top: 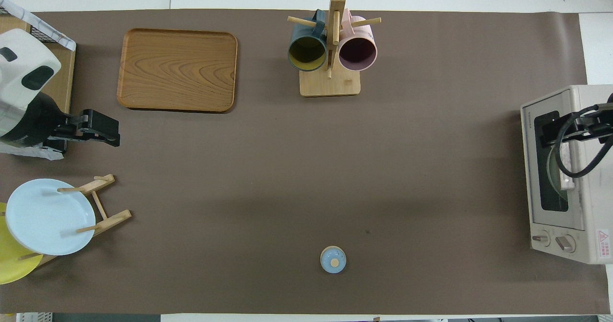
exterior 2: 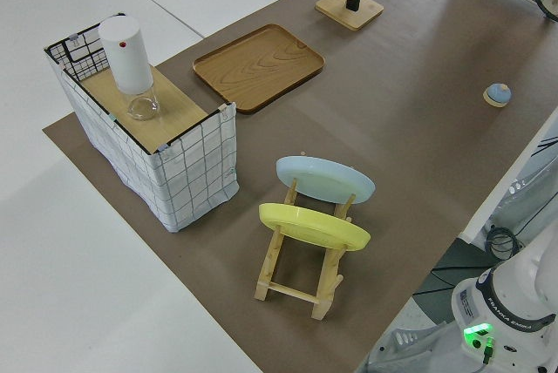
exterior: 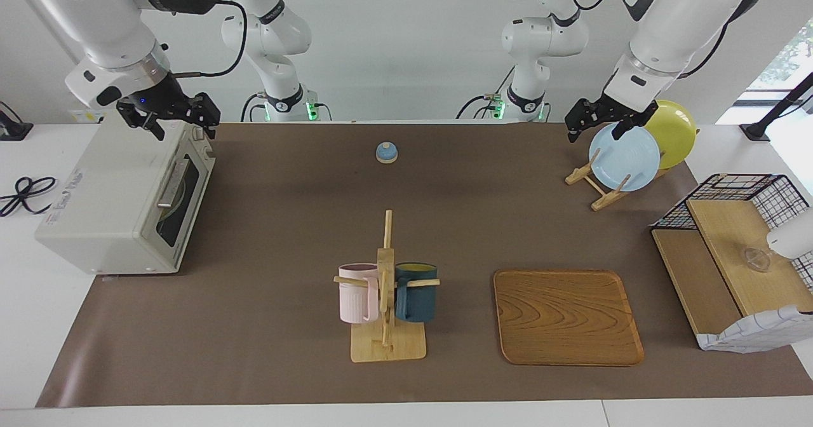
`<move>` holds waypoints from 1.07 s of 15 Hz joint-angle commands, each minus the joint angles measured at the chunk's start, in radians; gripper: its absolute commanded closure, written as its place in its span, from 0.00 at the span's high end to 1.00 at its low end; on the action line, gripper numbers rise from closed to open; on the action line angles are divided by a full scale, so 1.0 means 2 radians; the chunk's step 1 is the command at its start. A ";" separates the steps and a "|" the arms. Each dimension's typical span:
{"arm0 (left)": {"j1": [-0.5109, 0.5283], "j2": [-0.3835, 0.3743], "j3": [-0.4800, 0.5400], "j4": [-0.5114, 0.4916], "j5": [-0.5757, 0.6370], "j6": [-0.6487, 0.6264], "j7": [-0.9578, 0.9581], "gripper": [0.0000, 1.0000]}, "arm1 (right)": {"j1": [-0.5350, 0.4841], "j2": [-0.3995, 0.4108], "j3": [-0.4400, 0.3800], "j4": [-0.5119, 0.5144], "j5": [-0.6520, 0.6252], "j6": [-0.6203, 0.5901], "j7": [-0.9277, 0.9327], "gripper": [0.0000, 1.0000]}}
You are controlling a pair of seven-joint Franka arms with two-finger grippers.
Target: Put corn in oven
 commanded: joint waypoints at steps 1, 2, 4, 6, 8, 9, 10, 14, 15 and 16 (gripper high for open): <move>0.005 -0.001 -0.004 0.005 0.008 -0.010 0.001 1.00 | -0.006 -0.002 0.002 0.002 0.017 0.005 0.002 1.00; 0.005 -0.001 -0.004 0.005 0.008 -0.009 0.001 1.00 | -0.006 -0.002 0.002 0.002 0.017 0.007 0.002 1.00; 0.005 -0.001 -0.004 0.005 0.008 -0.010 0.001 1.00 | -0.005 -0.002 0.002 0.002 0.017 0.007 0.002 1.00; 0.005 0.000 -0.004 0.005 0.008 -0.009 0.001 1.00 | -0.005 -0.002 0.002 0.002 0.017 0.008 0.005 1.00; 0.005 0.000 -0.004 0.005 0.008 -0.009 0.001 1.00 | -0.006 -0.002 0.002 0.002 0.018 0.012 0.005 1.00; 0.005 -0.001 -0.004 0.005 0.008 -0.009 0.001 1.00 | -0.005 -0.001 0.002 0.002 0.017 0.020 0.005 1.00; 0.005 -0.001 -0.004 0.005 0.008 -0.009 0.001 1.00 | -0.005 -0.001 0.002 0.002 0.017 0.022 0.005 1.00; 0.005 -0.001 -0.004 0.005 0.008 -0.009 0.001 1.00 | -0.006 -0.001 0.002 0.002 0.018 0.023 0.004 1.00; 0.005 -0.001 -0.004 0.005 0.008 -0.010 0.001 1.00 | -0.006 -0.001 0.002 0.001 0.018 0.023 0.005 1.00; 0.005 -0.001 -0.004 0.005 0.008 -0.009 0.001 1.00 | -0.006 -0.001 0.002 0.001 0.018 0.023 0.004 1.00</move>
